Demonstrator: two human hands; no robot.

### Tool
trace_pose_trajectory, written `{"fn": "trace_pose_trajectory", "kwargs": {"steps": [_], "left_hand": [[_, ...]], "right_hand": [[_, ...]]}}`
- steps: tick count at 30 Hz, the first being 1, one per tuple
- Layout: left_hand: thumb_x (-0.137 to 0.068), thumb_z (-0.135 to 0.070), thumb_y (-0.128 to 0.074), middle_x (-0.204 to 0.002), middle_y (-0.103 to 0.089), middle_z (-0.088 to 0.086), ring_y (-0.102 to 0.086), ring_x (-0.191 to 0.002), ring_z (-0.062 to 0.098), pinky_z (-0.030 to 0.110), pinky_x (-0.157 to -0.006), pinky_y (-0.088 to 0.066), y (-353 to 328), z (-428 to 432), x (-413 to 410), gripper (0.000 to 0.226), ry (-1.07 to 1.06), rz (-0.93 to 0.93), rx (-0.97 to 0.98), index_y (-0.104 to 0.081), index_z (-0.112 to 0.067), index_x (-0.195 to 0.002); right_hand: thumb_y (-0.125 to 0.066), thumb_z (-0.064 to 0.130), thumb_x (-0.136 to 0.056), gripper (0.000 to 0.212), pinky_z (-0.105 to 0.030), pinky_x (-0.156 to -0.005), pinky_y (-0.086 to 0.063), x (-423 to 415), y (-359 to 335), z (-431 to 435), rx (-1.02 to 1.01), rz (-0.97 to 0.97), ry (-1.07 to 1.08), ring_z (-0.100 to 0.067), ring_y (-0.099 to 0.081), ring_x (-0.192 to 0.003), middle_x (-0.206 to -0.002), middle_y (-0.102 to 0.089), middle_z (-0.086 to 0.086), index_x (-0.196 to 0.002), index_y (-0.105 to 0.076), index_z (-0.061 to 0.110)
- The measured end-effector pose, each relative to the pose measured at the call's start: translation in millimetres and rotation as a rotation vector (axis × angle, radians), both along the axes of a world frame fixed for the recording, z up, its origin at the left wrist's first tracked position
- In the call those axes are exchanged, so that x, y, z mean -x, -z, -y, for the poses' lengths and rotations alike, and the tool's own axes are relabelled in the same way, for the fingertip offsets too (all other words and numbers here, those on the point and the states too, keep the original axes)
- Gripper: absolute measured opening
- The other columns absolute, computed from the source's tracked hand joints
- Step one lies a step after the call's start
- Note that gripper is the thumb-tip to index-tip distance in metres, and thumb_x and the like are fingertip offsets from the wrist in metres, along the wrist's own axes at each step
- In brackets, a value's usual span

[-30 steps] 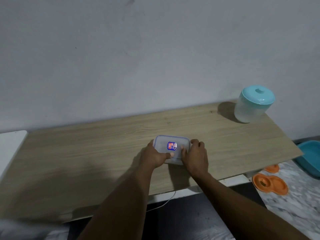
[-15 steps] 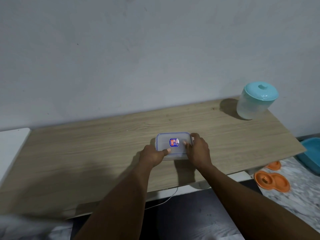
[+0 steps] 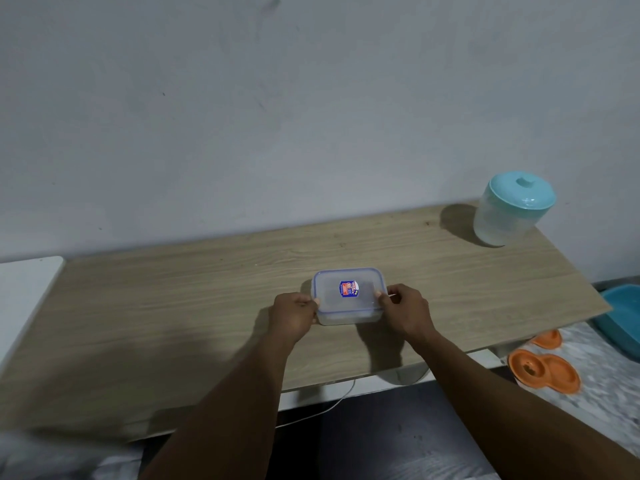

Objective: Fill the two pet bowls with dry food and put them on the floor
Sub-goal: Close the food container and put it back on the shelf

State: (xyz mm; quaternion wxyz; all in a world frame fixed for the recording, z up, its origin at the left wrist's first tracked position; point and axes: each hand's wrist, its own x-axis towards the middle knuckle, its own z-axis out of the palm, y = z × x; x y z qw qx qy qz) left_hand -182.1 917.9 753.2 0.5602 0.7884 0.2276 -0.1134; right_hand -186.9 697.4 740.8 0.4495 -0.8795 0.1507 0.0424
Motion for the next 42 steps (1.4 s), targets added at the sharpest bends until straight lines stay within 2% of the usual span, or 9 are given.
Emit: {"fn": "trace_pose_trajectory", "kwargs": {"steps": [4, 9, 16, 21, 26, 31, 34, 37, 42], "left_hand": [[-0.087, -0.011, -0.073, -0.067, -0.067, 0.015, -0.065, -0.056, 0.023, 0.04, -0.077, -0.059, -2, 6, -1, 0.012, -0.007, -0.029, 0.03, -0.069, -0.006, -0.077], [-0.085, -0.017, -0.076, -0.065, -0.069, 0.014, -0.069, -0.059, 0.025, 0.031, -0.061, -0.057, -14, 15, -3, 0.02, -0.017, -0.009, 0.03, -0.071, 0.001, -0.086], [-0.085, -0.017, -0.076, -0.064, -0.071, 0.014, -0.07, -0.059, 0.025, 0.037, -0.071, -0.062, -45, 50, 12, 0.019, -0.042, 0.073, 0.001, -0.073, 0.001, -0.085], [-0.084, -0.021, -0.075, -0.065, -0.074, 0.013, -0.075, -0.068, 0.027, 0.042, -0.079, -0.062, -70, 109, 46, 0.019, -0.018, 0.137, -0.025, -0.072, -0.007, -0.073], [-0.083, -0.022, -0.074, -0.056, -0.07, 0.007, -0.074, -0.064, 0.024, 0.042, -0.078, -0.062, -83, 188, 100, 0.02, -0.041, 0.196, -0.057, -0.072, -0.008, -0.07], [-0.087, -0.021, -0.071, -0.061, -0.071, 0.009, -0.071, -0.059, 0.021, 0.038, -0.075, -0.062, -84, 276, 166, 0.02, -0.036, 0.194, -0.068, -0.073, -0.002, -0.079], [-0.088, -0.017, -0.07, -0.065, -0.071, 0.012, -0.068, -0.054, 0.02, 0.03, -0.067, -0.061, -79, 322, 196, 0.019, -0.02, 0.163, -0.042, -0.073, 0.0, -0.083], [-0.09, -0.012, -0.067, -0.063, -0.065, 0.013, -0.059, -0.049, 0.017, 0.027, -0.058, -0.054, -65, 357, 215, 0.02, 0.016, 0.13, -0.001, -0.07, 0.007, -0.086], [-0.082, -0.024, -0.072, -0.077, -0.074, 0.011, -0.073, -0.079, 0.029, 0.047, -0.081, -0.06, -4, 379, 230, 0.017, 0.006, 0.03, -0.048, -0.07, -0.01, -0.073]], "right_hand": [[-0.06, 0.042, -0.095, 0.036, -0.042, -0.086, -0.054, -4, -2, -2, 0.014, 0.002, 0.037, -0.031, -0.068, -0.095, -0.096, -0.074, -0.01, -0.107, -0.072, 0.012], [-0.058, 0.039, -0.095, 0.033, -0.039, -0.086, -0.051, -7, -16, 10, 0.053, 0.02, 0.047, -0.031, -0.066, -0.098, -0.096, -0.074, -0.01, -0.106, -0.073, 0.012], [-0.057, 0.043, -0.095, 0.033, -0.047, -0.088, -0.054, 9, -49, 45, 0.076, 0.096, 0.002, -0.029, -0.066, -0.096, -0.094, -0.074, -0.007, -0.103, -0.073, 0.015], [-0.056, 0.04, -0.095, 0.031, -0.043, -0.084, -0.054, 41, -75, 106, 0.115, 0.152, -0.028, -0.029, -0.066, -0.092, -0.09, -0.073, -0.007, -0.097, -0.073, 0.014], [-0.055, 0.037, -0.096, 0.033, -0.039, -0.078, -0.051, 92, -92, 185, 0.145, 0.201, -0.075, -0.032, -0.064, -0.087, -0.083, -0.072, -0.008, -0.087, -0.072, 0.01], [-0.055, 0.038, -0.096, 0.035, -0.039, -0.078, -0.052, 154, -97, 273, 0.124, 0.202, -0.102, -0.029, -0.063, -0.085, -0.081, -0.071, -0.009, -0.088, -0.072, 0.008], [-0.053, 0.042, -0.095, 0.038, -0.046, -0.079, -0.056, 189, -88, 319, 0.114, 0.158, -0.084, -0.028, -0.065, -0.082, -0.08, -0.072, -0.005, -0.088, -0.071, 0.01], [-0.052, 0.04, -0.096, 0.035, -0.046, -0.077, -0.056, 209, -76, 351, 0.125, 0.114, -0.091, -0.027, -0.065, -0.081, -0.079, -0.071, -0.003, -0.087, -0.071, 0.012], [-0.053, 0.037, -0.094, 0.03, -0.045, -0.077, -0.056, 222, -25, 371, 0.117, 0.034, -0.093, -0.028, -0.067, -0.083, -0.088, -0.074, -0.006, -0.092, -0.071, 0.013]]}}
